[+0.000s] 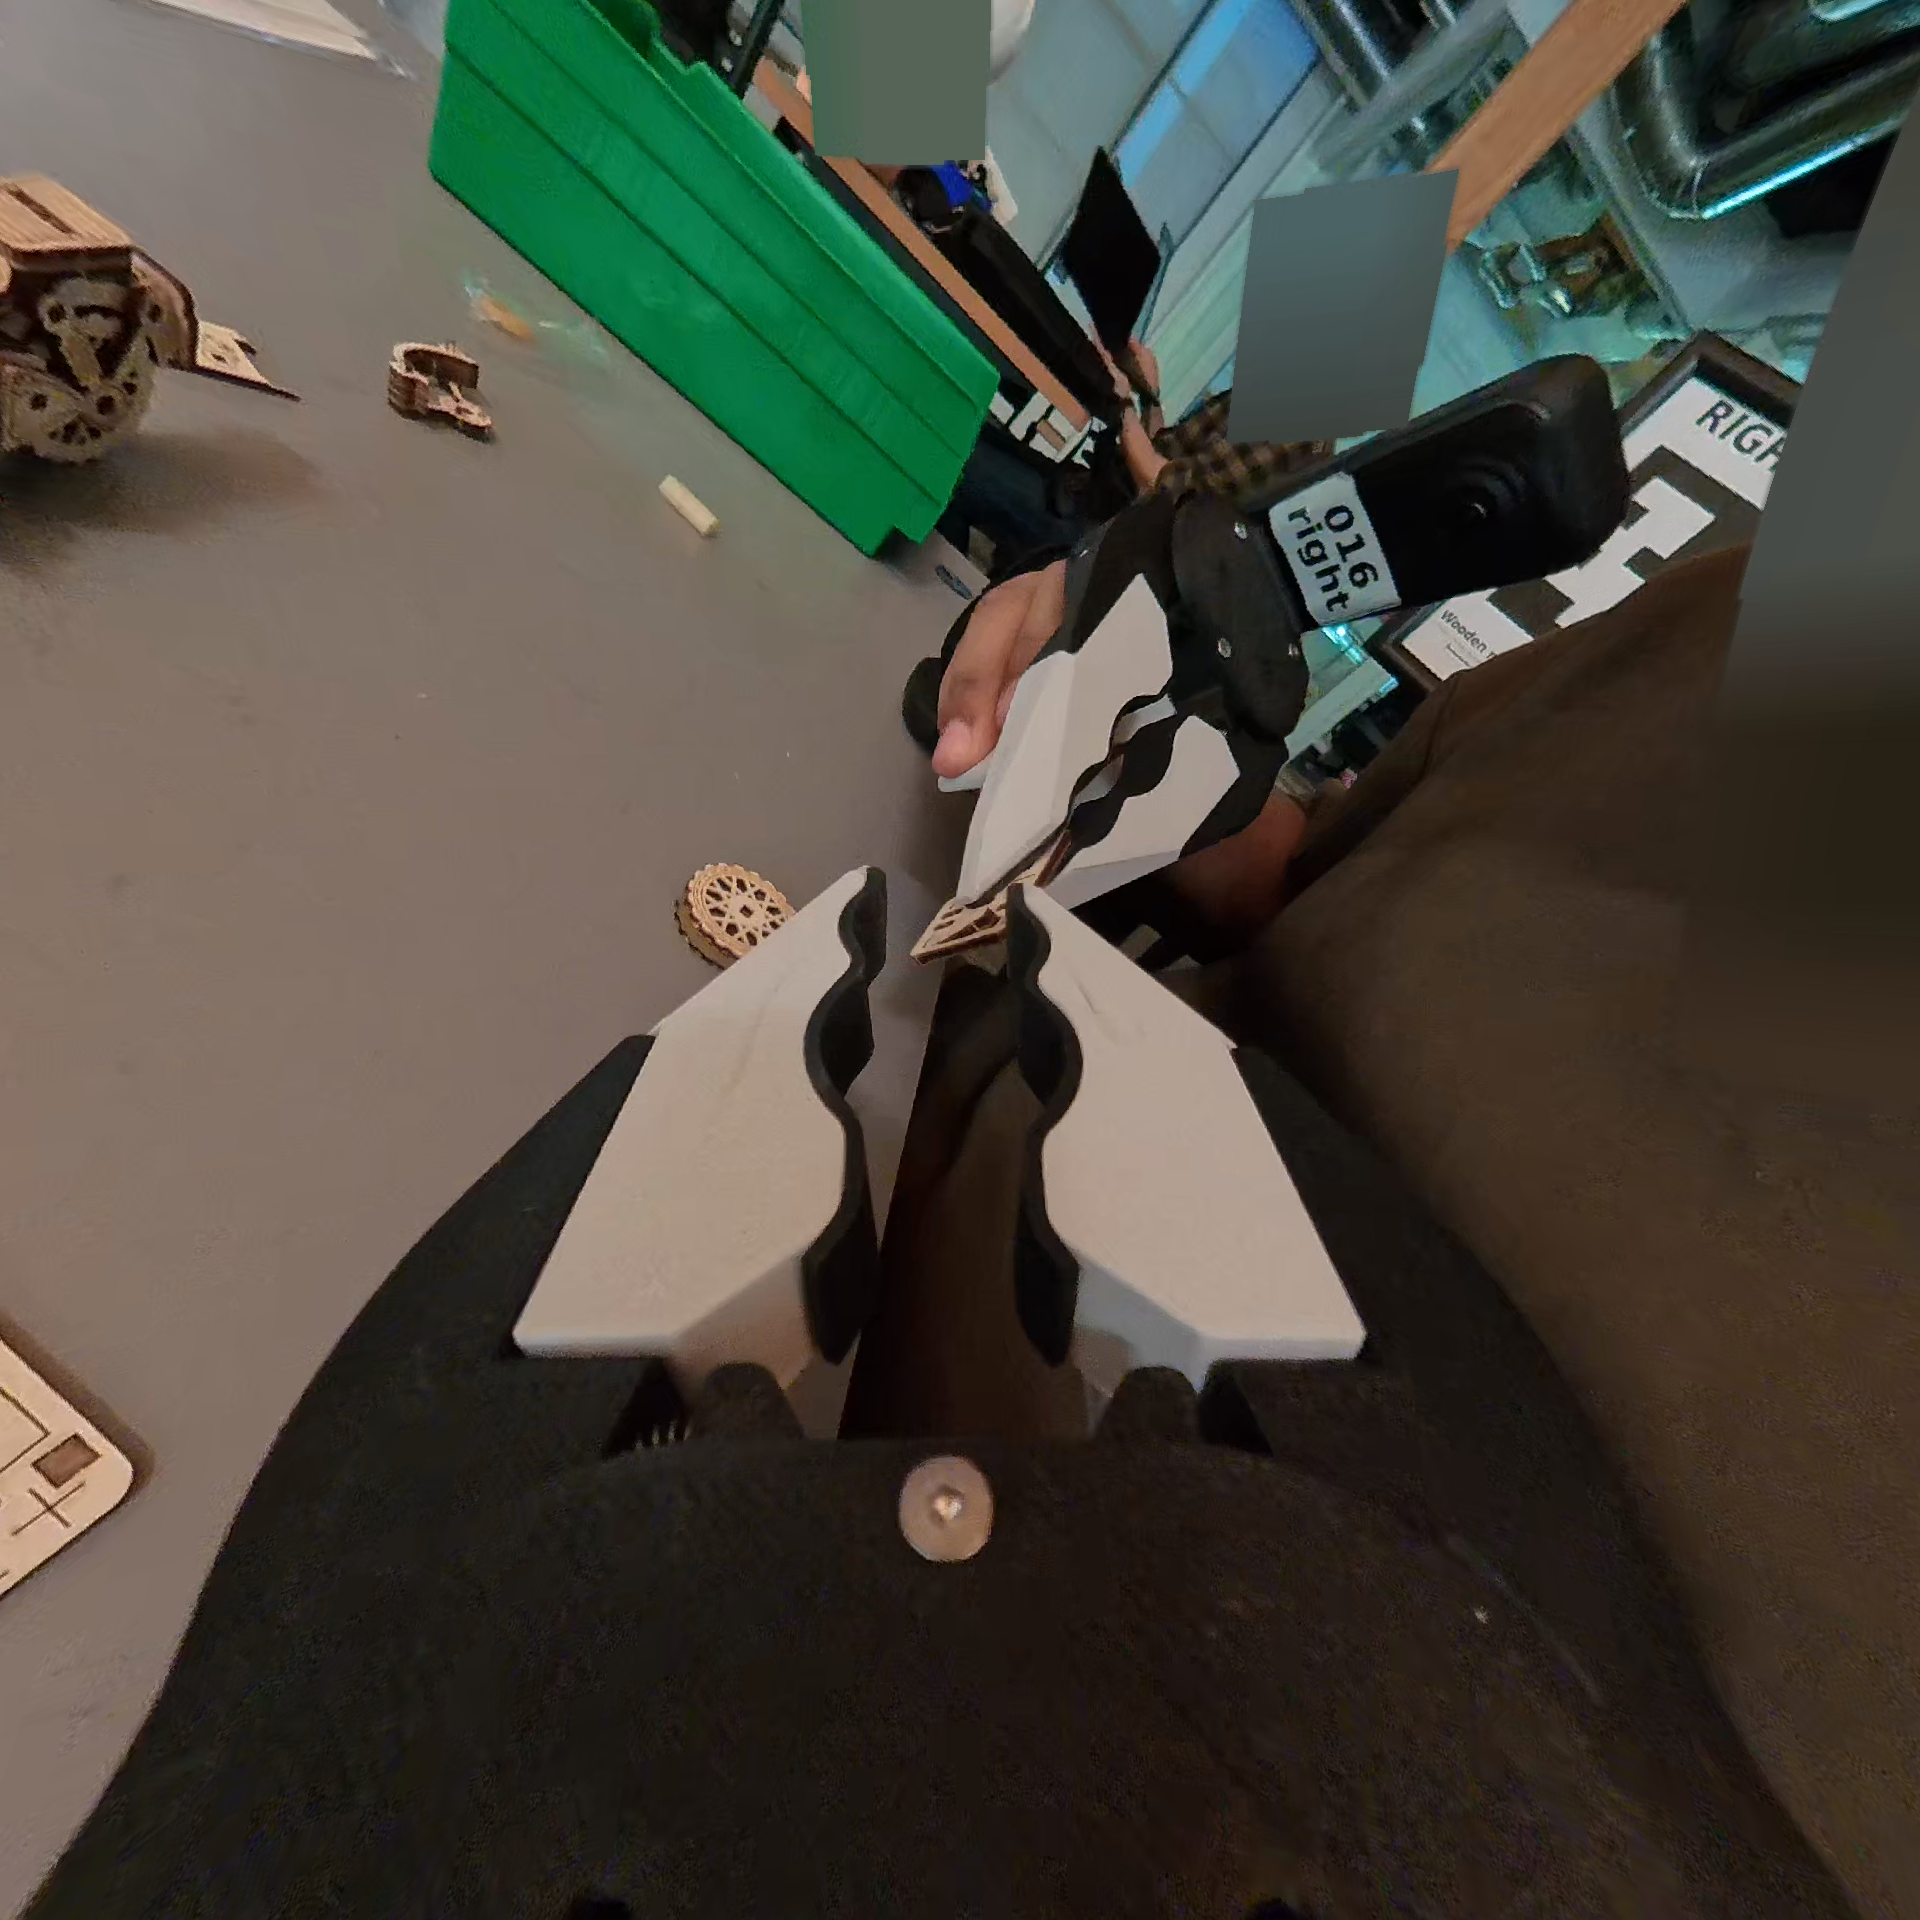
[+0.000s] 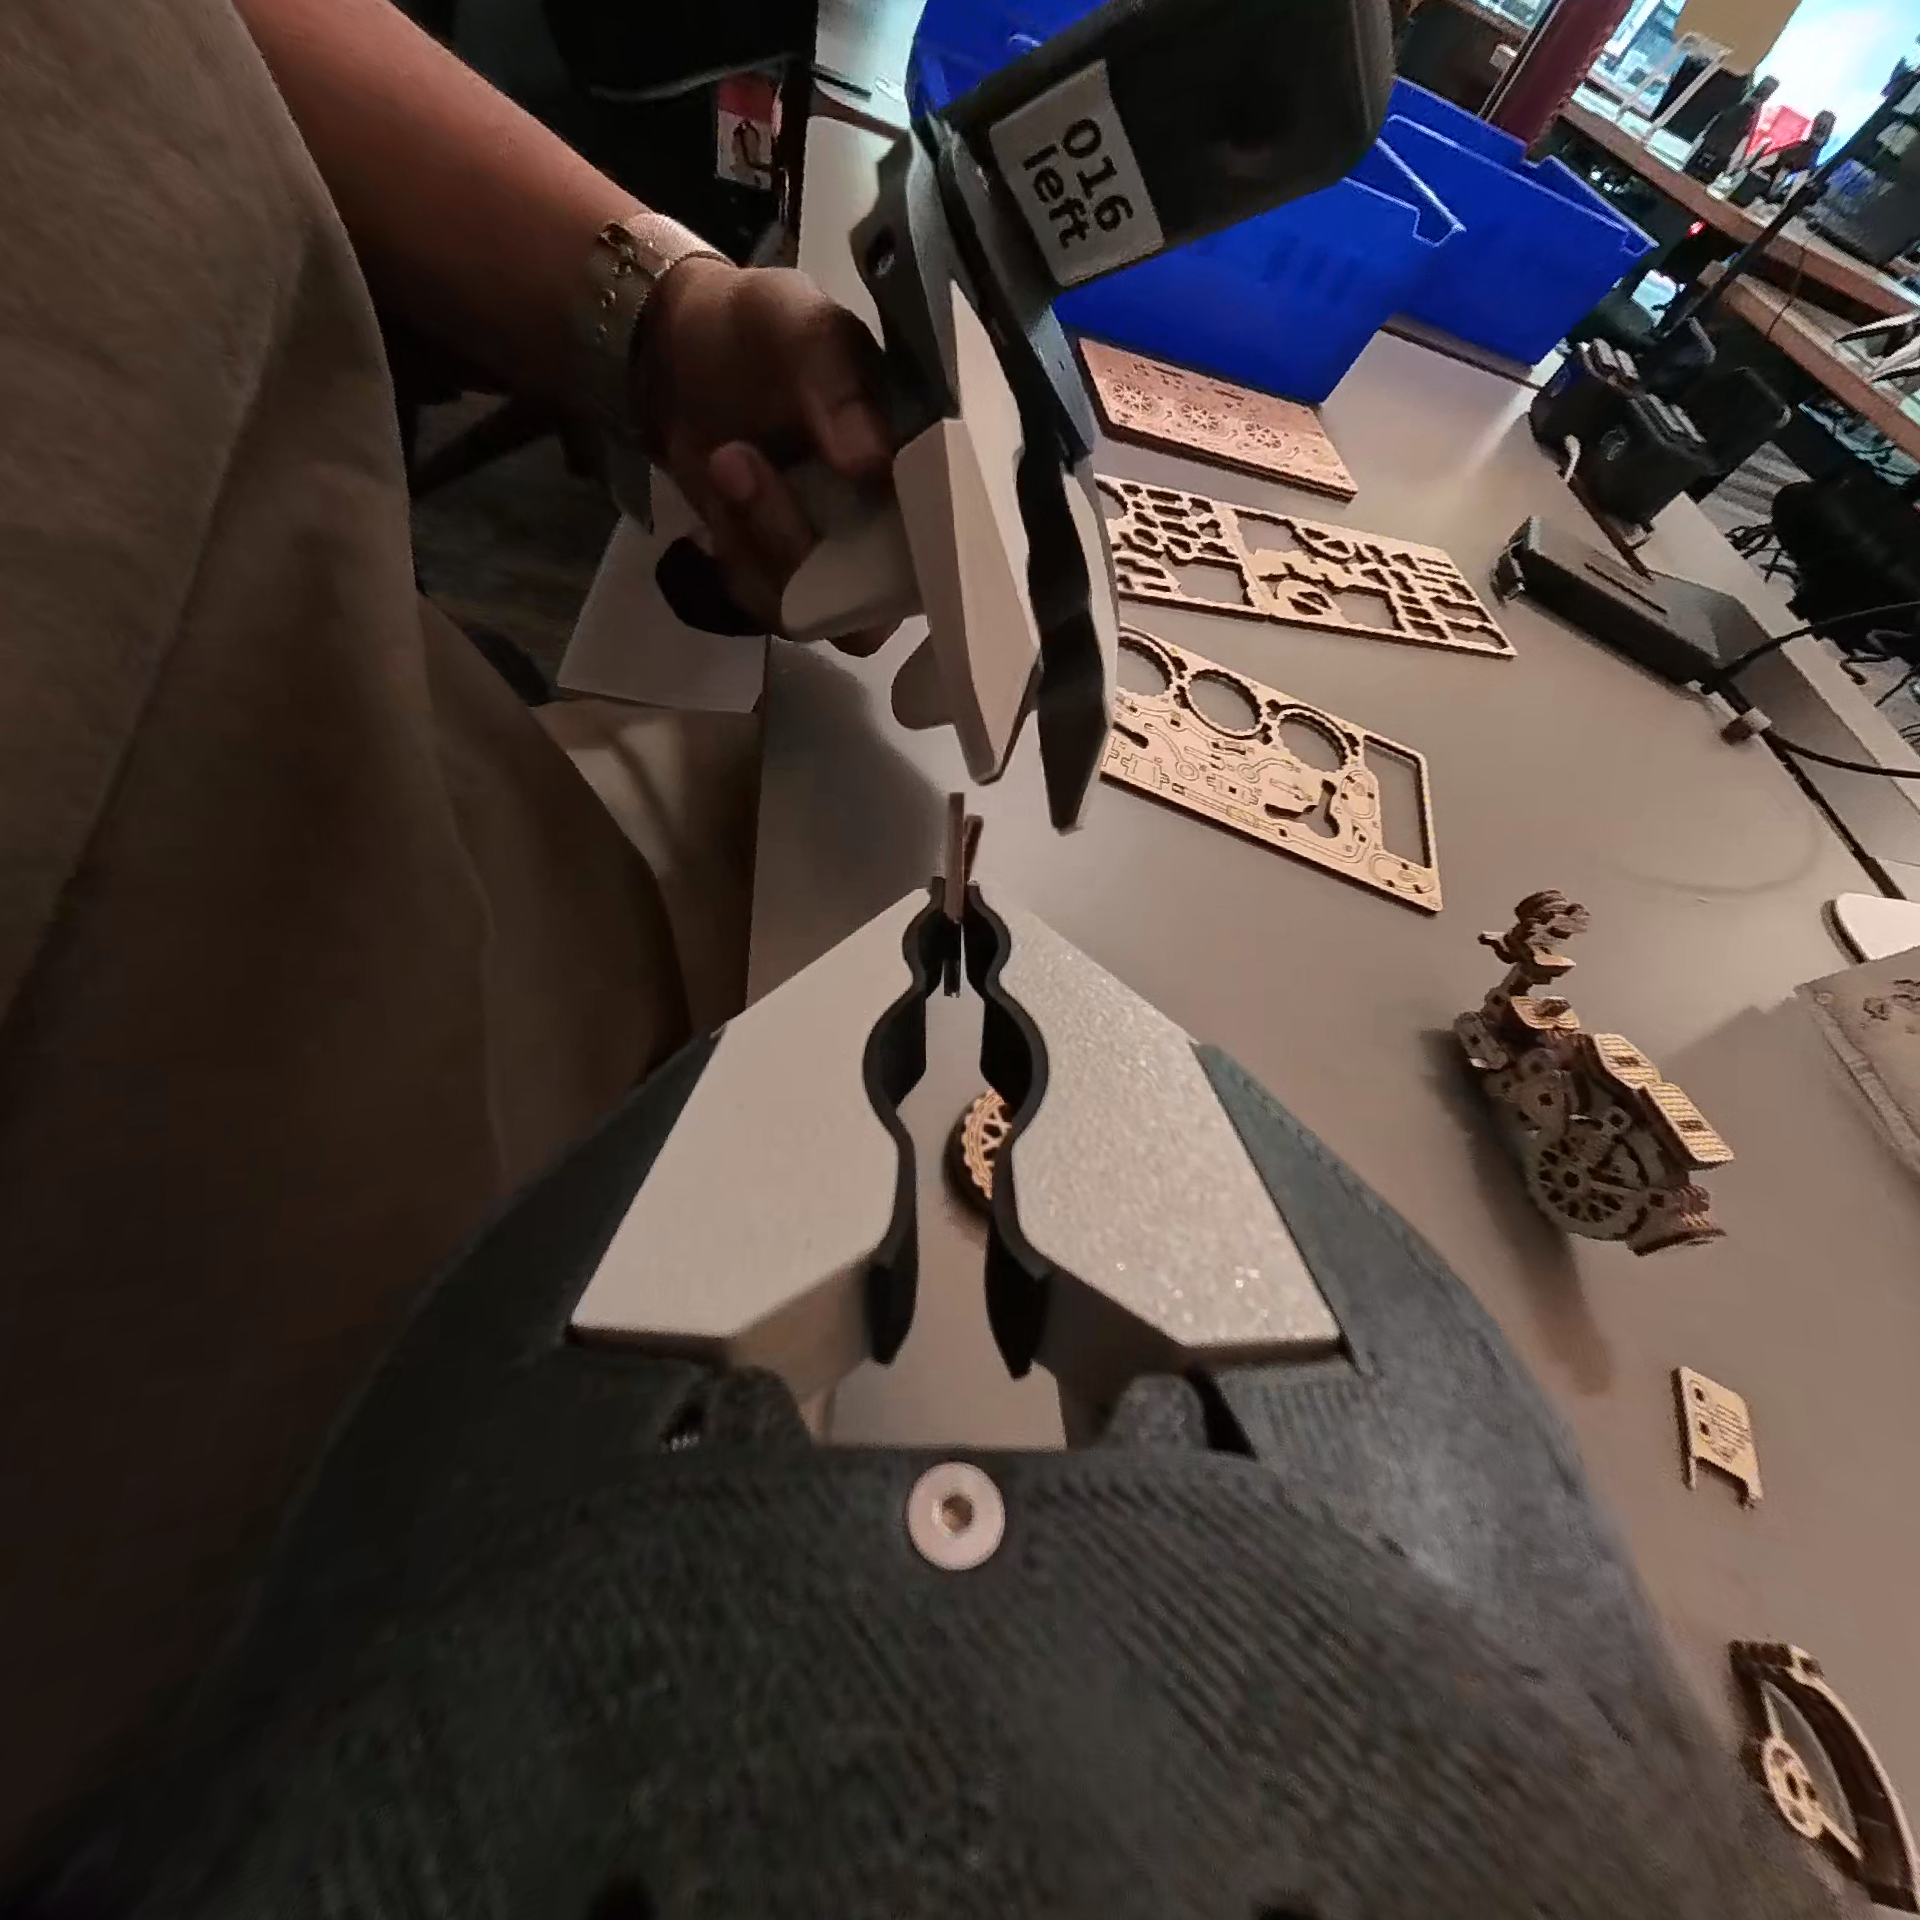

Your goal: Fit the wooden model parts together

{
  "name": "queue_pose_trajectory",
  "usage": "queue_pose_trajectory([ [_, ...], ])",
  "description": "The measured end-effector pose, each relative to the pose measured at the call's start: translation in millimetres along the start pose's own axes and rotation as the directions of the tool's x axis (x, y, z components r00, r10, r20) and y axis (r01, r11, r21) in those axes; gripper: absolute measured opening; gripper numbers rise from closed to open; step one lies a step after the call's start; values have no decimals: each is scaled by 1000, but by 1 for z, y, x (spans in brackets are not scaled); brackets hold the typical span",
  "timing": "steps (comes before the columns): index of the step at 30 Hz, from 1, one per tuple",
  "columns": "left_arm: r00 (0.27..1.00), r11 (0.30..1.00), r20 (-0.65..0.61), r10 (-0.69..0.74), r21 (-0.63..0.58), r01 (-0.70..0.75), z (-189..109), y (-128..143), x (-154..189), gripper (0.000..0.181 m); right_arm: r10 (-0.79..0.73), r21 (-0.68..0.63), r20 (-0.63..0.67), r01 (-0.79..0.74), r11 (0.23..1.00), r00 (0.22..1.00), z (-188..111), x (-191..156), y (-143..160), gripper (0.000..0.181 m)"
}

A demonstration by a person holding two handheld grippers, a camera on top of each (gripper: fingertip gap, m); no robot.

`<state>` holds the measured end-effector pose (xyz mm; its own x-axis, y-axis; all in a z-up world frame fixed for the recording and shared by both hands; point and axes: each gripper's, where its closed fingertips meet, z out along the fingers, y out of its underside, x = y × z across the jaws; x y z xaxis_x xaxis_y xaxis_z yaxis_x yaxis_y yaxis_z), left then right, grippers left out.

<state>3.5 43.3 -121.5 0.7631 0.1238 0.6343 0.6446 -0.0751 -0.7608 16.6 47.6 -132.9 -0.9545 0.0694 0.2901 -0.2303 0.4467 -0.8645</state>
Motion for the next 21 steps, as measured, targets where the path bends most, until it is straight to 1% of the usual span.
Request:
queue_pose_trajectory([
  [3,1000,999,-7,-22,-30,22,2,5,0,21,-2,-6,18,2,1000,1000,1,-4,1,1],
  [8,994,993,-58,-91,-80,86,4,13,5,24,9,-5,55,-8,1000,998,2,-9,1,1],
  [12,992,989,-39,-121,-94,117,5,15,1,22,18,5,75,-19,1000,997,1,-12,-1,1],
  [18,990,987,-31,-139,-83,136,5,14,-1,23,36,26,90,-38,999,995,0,-12,-3,1],
  [21,989,987,-27,-147,-71,145,5,12,-2,17,45,30,94,-48,998,995,0,-12,-3,1],
])
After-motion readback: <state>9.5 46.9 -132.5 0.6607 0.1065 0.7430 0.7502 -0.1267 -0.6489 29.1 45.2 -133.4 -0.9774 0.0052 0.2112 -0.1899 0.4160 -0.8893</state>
